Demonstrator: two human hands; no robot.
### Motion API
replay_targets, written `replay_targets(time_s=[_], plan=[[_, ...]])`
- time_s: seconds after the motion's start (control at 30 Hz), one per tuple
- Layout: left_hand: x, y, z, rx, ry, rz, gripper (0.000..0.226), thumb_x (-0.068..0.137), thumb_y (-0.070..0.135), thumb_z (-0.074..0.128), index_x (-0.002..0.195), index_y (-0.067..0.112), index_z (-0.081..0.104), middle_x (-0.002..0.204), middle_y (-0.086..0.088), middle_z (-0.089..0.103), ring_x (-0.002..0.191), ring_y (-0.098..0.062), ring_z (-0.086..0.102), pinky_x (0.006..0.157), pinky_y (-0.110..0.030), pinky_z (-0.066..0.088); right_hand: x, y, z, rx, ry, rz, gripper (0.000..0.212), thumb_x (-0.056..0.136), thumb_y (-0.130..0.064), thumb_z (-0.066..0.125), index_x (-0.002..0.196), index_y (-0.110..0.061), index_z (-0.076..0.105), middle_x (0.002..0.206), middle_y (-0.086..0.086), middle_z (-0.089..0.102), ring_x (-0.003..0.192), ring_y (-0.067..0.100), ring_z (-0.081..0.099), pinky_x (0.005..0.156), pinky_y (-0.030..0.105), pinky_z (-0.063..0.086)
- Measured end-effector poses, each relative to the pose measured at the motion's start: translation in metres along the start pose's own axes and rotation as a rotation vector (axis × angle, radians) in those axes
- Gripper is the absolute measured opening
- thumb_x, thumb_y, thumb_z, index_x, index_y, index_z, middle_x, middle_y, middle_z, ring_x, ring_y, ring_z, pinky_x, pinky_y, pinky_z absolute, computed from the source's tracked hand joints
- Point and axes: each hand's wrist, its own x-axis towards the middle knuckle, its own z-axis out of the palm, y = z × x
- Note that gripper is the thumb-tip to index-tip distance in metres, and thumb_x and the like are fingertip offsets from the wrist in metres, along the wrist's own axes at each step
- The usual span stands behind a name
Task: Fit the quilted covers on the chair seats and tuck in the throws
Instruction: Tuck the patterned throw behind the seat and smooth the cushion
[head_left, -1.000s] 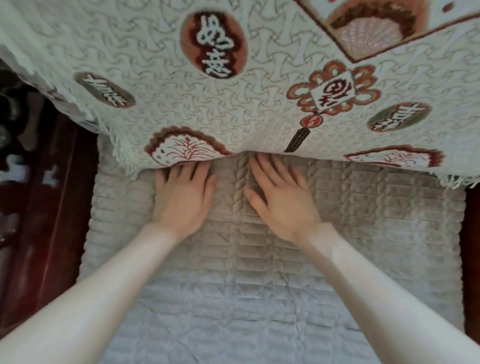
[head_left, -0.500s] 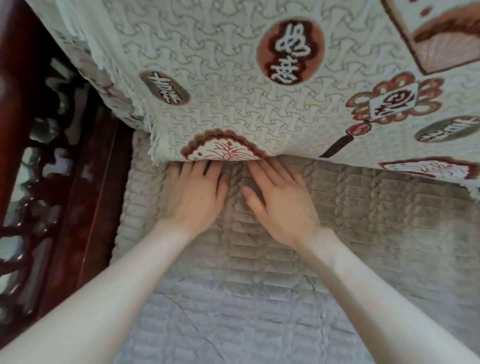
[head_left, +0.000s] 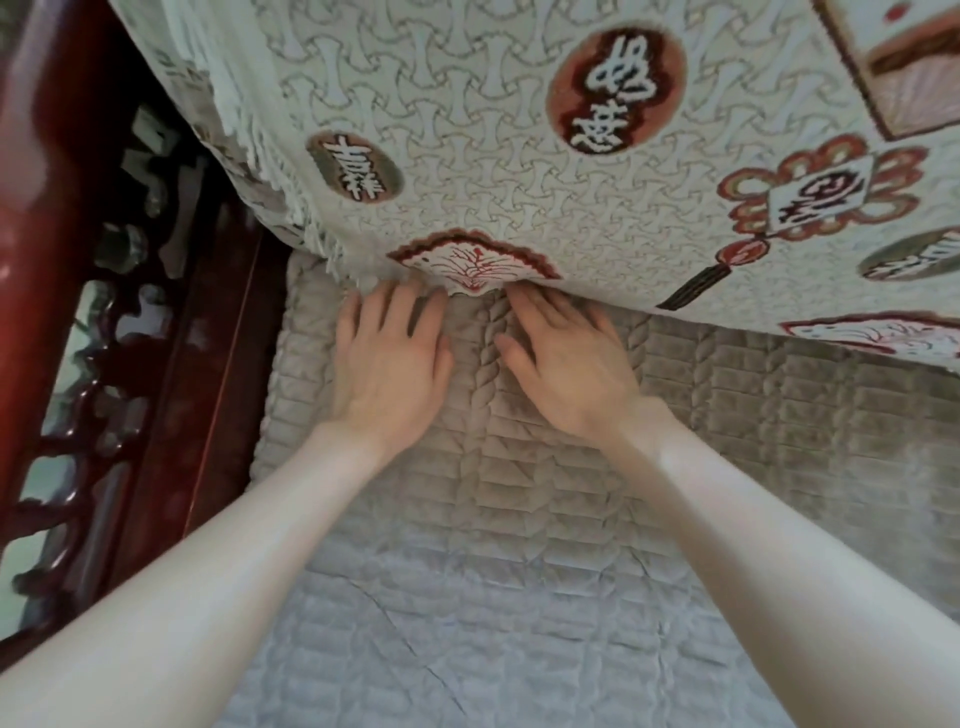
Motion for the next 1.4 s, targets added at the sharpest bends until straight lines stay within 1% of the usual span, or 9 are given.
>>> replay_targets(time_s=[0.17,0.27,0.4,0.57,0.73,0.87,1.07,1.2,1.4], plan=[[0.005,-0.005,0.004,0.001,-0.155,-0.039,0.061,0.095,0.040,0.023,0.147,0.012,0.037,0.151,-0.014,0.037,0.142,-0.032,0.026,0.114,-0.056,0.014,-0.008,-0.007,0.004,0.006,0.054,-0.018,0.063,0.098,-0.046,0.022,0.152,-0.013,0.027,0.155,0.003,0.035,0.143,0.018,0.028,0.116,0.036,0.014],[0.010,-0.009,0.003,0.031,-0.136,-0.019,0.059,0.095,0.038,0.025,0.145,0.011,0.041,0.146,-0.015,0.041,0.139,-0.034,0.031,0.113,-0.057,0.012,-0.005,-0.011,0.009,0.006,-0.018,-0.028,0.060,0.103,-0.044,0.029,0.155,-0.016,0.016,0.160,-0.001,0.023,0.147,0.015,0.017,0.117,0.036,0.007],[-0.004,-0.007,0.005,0.016,-0.090,-0.031,0.056,0.095,0.035,0.032,0.142,0.008,0.045,0.141,-0.018,0.047,0.130,-0.032,0.039,0.109,-0.050,0.019,0.018,-0.008,0.001,-0.029,-0.017,-0.007,0.059,0.103,-0.044,0.026,0.154,-0.017,0.016,0.159,0.000,0.024,0.144,0.018,0.025,0.114,0.035,0.013],[0.023,-0.014,0.003,-0.025,-0.175,-0.090,0.053,0.103,0.035,0.027,0.152,0.014,0.025,0.157,-0.010,0.025,0.145,-0.028,0.018,0.117,-0.052,0.002,-0.003,-0.015,0.012,-0.028,-0.034,-0.059,0.068,0.095,-0.050,0.017,0.154,-0.017,0.020,0.161,-0.002,0.020,0.147,0.019,0.018,0.118,0.037,0.006],[0.003,-0.012,0.008,-0.048,-0.161,-0.108,0.058,0.098,0.040,0.022,0.151,0.017,0.030,0.155,-0.018,0.027,0.145,-0.032,0.019,0.114,-0.059,0.004,0.026,-0.018,0.002,-0.016,-0.044,0.008,0.058,0.102,-0.047,0.027,0.153,-0.020,0.020,0.158,-0.002,0.028,0.143,0.019,0.027,0.112,0.037,0.015],[0.028,-0.027,0.004,-0.022,-0.197,-0.086,0.062,0.094,0.045,0.013,0.146,0.020,0.038,0.147,-0.015,0.039,0.139,-0.037,0.027,0.114,-0.063,0.006,0.009,-0.029,0.010,-0.024,-0.052,-0.014,0.062,0.102,-0.047,0.027,0.155,-0.018,0.012,0.161,0.000,0.018,0.147,0.020,0.017,0.117,0.036,0.006],[0.016,-0.032,0.007,-0.008,-0.194,-0.033,0.060,0.095,0.044,0.019,0.146,0.021,0.040,0.147,-0.017,0.041,0.138,-0.042,0.030,0.112,-0.065,0.008,0.039,-0.029,0.002,0.018,-0.113,0.026,0.058,0.102,-0.051,0.025,0.153,-0.025,0.020,0.158,-0.002,0.028,0.141,0.022,0.031,0.113,0.035,0.017],[0.029,-0.035,0.004,0.000,-0.231,-0.029,0.062,0.094,0.047,0.015,0.145,0.022,0.042,0.145,-0.017,0.043,0.136,-0.041,0.031,0.113,-0.064,0.002,0.013,-0.037,0.009,-0.005,-0.046,-0.026,0.066,0.098,-0.055,0.015,0.154,-0.020,0.018,0.159,-0.001,0.026,0.144,0.021,0.026,0.115,0.035,0.012],[0.015,-0.026,0.001,0.029,-0.143,0.080,0.049,0.096,0.038,0.034,0.138,0.022,0.051,0.131,-0.022,0.054,0.122,-0.046,0.047,0.105,-0.065,0.027,0.031,-0.027,0.003,0.023,-0.089,0.018,0.059,0.102,-0.050,0.020,0.155,-0.026,0.012,0.161,-0.006,0.018,0.148,0.013,0.013,0.116,0.033,0.003]])
